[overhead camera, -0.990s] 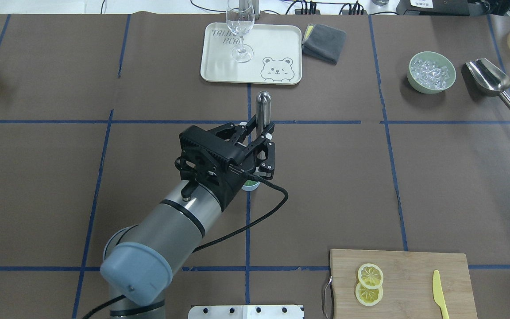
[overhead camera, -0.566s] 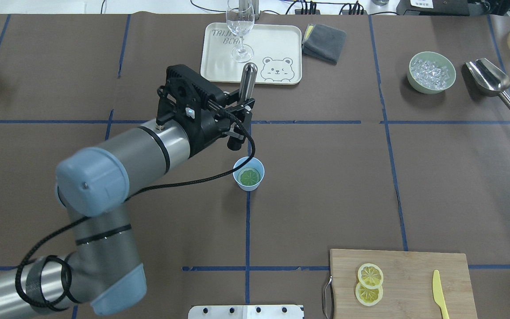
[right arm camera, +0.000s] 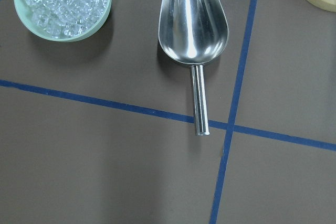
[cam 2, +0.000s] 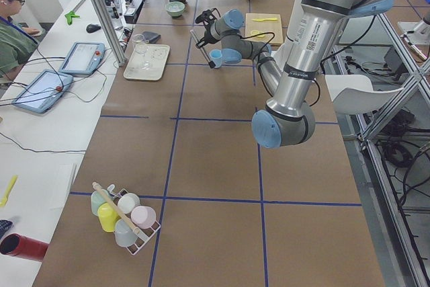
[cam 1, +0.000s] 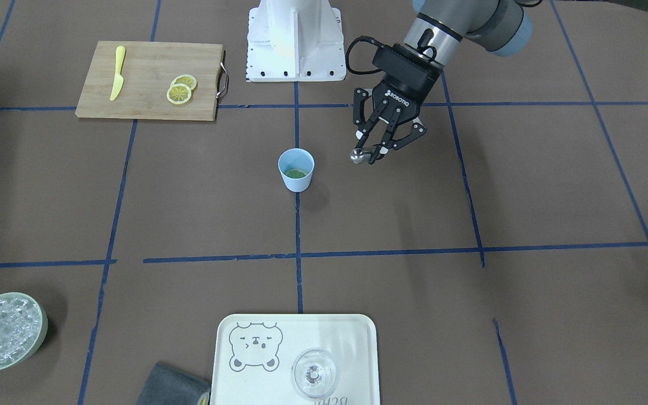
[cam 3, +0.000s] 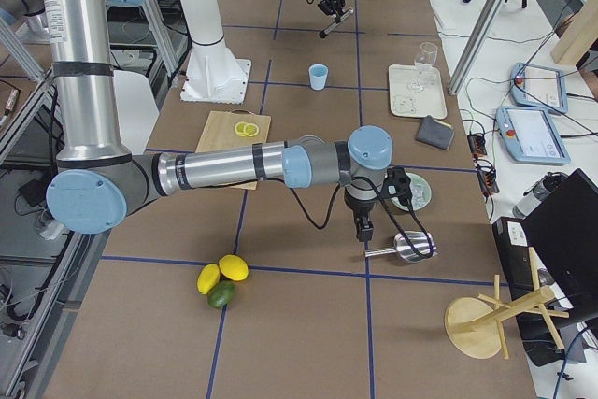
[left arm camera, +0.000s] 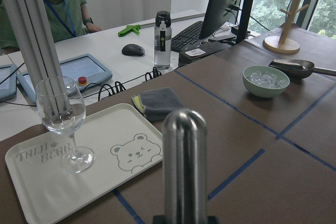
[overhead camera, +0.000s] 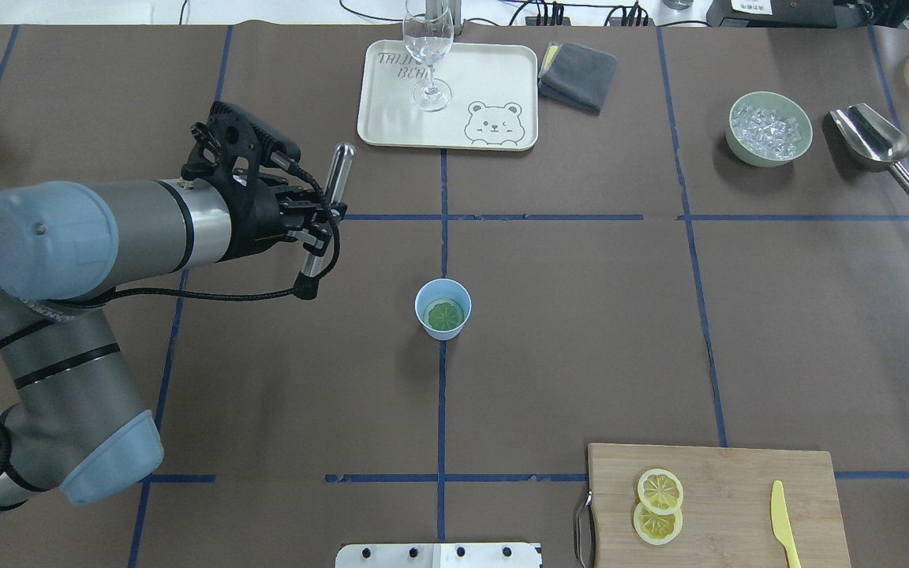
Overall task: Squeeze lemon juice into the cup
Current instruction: 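Lift the metal rod out of the cup and carry it back with the left gripper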
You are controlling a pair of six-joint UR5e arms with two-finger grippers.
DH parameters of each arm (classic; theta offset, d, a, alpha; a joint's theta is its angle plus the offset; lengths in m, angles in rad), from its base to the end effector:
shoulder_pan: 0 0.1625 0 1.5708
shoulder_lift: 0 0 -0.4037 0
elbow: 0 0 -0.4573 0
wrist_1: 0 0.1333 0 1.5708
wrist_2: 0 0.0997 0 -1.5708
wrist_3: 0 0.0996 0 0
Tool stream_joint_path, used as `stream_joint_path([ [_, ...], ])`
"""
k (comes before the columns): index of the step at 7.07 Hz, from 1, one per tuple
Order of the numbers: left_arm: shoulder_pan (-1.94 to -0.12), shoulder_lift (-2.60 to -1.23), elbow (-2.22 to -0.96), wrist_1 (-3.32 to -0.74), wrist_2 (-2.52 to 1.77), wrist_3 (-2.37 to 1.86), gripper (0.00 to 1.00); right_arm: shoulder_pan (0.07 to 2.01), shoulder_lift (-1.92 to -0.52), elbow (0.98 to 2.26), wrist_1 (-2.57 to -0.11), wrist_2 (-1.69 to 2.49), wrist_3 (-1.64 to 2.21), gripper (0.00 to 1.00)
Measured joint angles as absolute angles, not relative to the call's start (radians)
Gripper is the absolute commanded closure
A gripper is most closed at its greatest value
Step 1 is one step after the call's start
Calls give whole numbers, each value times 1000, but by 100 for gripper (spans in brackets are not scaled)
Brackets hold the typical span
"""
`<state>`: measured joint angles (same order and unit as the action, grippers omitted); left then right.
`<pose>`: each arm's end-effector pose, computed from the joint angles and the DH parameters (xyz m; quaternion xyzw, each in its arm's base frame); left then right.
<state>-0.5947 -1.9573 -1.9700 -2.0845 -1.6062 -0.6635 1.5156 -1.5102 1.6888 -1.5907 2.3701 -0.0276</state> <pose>0.4227 -0.4426 0.1436 0.4024 0.4518 0.1345 0.7848 0.0296 -0.5864 0.5370 0.0677 -0.3888 -0.0688 0.9162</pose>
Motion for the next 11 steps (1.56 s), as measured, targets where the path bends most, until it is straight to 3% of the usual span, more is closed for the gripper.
stream_joint_path([
  [7, -706, -1943, -1960, -1398, -1859, -861, 100, 1516, -1508, 1694, -1591, 2367, -28, 0],
  [11, -796, -1948, -1763, -1268, -1863, -676, 100, 1516, -1509, 1697, -1591, 2367, -27, 0],
])
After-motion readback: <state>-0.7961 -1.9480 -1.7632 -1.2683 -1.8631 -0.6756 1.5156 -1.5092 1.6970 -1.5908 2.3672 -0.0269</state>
